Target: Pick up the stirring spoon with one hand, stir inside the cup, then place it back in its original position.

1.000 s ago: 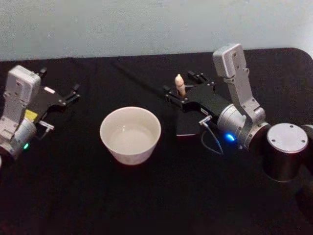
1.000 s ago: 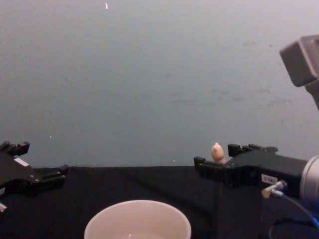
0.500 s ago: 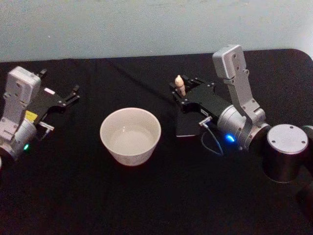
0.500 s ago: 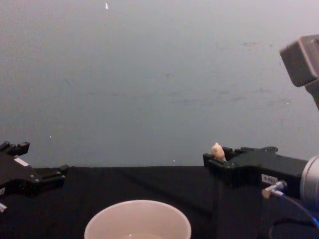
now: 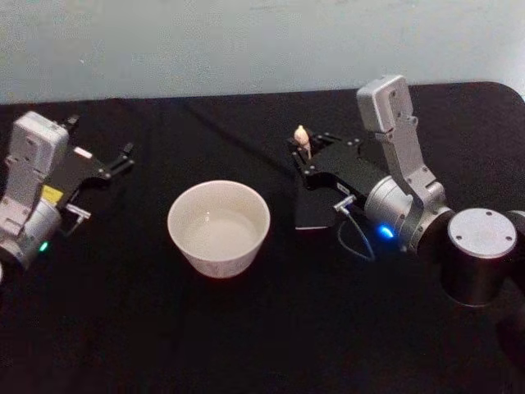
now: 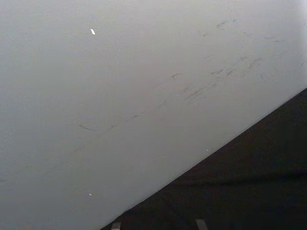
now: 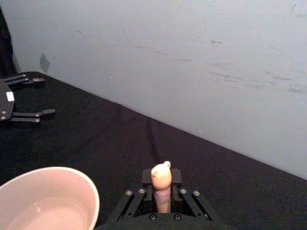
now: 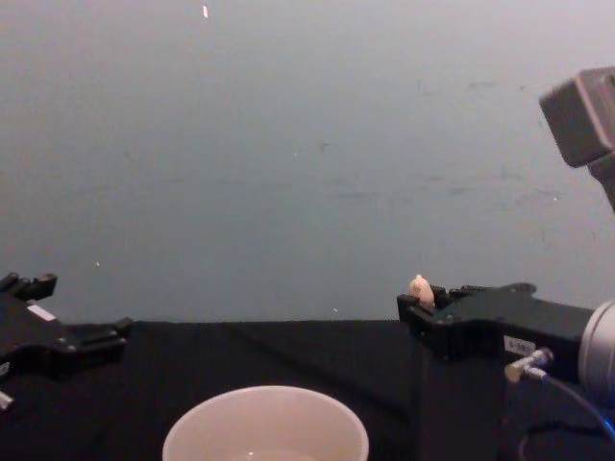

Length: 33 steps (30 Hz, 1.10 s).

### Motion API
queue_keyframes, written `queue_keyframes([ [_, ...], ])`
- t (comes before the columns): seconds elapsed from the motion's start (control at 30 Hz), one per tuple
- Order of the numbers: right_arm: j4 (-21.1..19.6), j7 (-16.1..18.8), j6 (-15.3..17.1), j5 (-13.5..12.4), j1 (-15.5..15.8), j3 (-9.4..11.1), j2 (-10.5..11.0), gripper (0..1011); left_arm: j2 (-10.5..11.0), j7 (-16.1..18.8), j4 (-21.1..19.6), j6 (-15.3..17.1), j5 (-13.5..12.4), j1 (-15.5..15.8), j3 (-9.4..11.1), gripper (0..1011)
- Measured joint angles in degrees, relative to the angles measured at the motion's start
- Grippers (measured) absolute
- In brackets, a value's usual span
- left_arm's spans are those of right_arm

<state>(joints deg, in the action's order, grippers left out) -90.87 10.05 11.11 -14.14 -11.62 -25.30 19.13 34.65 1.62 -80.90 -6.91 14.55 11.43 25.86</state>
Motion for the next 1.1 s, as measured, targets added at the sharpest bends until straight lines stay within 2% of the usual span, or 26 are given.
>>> queue_keyframes([
  [0.3,-0.08,0.09,-0.06,0.0,0.14,0.26,-0.07,223,0.0,0.0,0.0,0.0,0.0,0.0,0.0,1001],
  [0.57,-3.03,1.37,-0.48,-1.2,1.32,3.33,-0.55,223,0.0,0.0,0.0,0.0,0.0,0.0,0.0,1001],
  [0.7,-5.76,2.46,-0.42,-2.51,2.24,5.68,-0.95,223,0.0,0.0,0.0,0.0,0.0,0.0,0.0,1001],
  [0.73,-5.76,2.46,-0.42,-2.51,2.24,5.68,-0.95,223,0.0,0.0,0.0,0.0,0.0,0.0,0.0,1001],
  [0.93,-8.89,3.59,0.51,-4.91,3.05,8.26,-1.46,223,0.0,0.0,0.0,0.0,0.0,0.0,0.0,1001],
  [1.1,-10.59,3.87,0.86,-6.71,3.2,9.61,-1.74,223,0.0,0.0,0.0,0.0,0.0,0.0,0.0,1002],
])
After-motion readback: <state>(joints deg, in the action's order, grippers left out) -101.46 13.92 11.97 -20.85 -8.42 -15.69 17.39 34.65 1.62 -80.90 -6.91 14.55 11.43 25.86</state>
